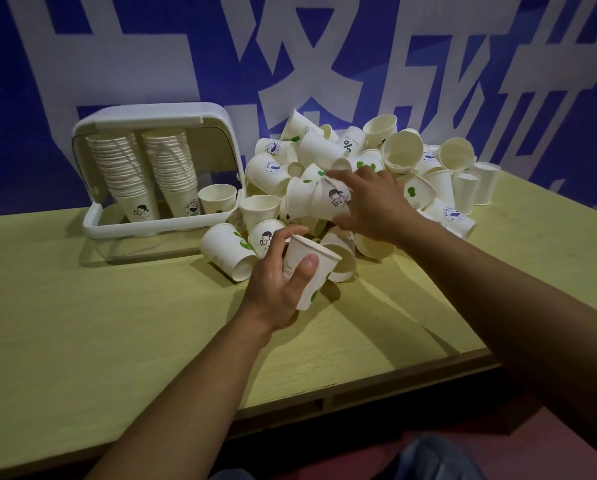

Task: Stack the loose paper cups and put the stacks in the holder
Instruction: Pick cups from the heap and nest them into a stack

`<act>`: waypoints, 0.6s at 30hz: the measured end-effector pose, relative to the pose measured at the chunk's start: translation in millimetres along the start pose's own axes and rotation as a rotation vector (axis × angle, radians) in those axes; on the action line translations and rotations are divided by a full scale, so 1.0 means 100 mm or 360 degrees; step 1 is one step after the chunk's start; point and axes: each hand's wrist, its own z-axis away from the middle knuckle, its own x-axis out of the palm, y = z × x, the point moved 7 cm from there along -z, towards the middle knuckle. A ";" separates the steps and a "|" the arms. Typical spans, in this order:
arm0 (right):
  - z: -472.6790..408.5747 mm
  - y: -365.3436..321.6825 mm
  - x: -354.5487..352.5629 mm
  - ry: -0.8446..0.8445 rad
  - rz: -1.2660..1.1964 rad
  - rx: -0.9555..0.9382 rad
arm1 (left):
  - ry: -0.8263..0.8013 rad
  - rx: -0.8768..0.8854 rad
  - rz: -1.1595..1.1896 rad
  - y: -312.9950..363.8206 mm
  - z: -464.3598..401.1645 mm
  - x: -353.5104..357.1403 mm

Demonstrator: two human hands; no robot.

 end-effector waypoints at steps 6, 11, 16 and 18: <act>0.30 0.05 -0.22 0.0136 -0.0704 -0.0079 | -0.0051 -0.0020 0.0066 0.02 0.01 0.05; 0.56 -0.07 -0.22 0.0107 -0.0999 -0.0178 | -0.0083 -0.0008 0.0072 0.05 0.02 0.08; 0.65 -0.13 -0.15 0.0065 -0.1217 -0.0111 | -0.0096 0.0031 0.0083 0.11 0.04 0.11; 0.69 -0.15 -0.11 0.0064 -0.1283 -0.0077 | -0.0094 0.0035 0.0075 0.11 0.04 0.11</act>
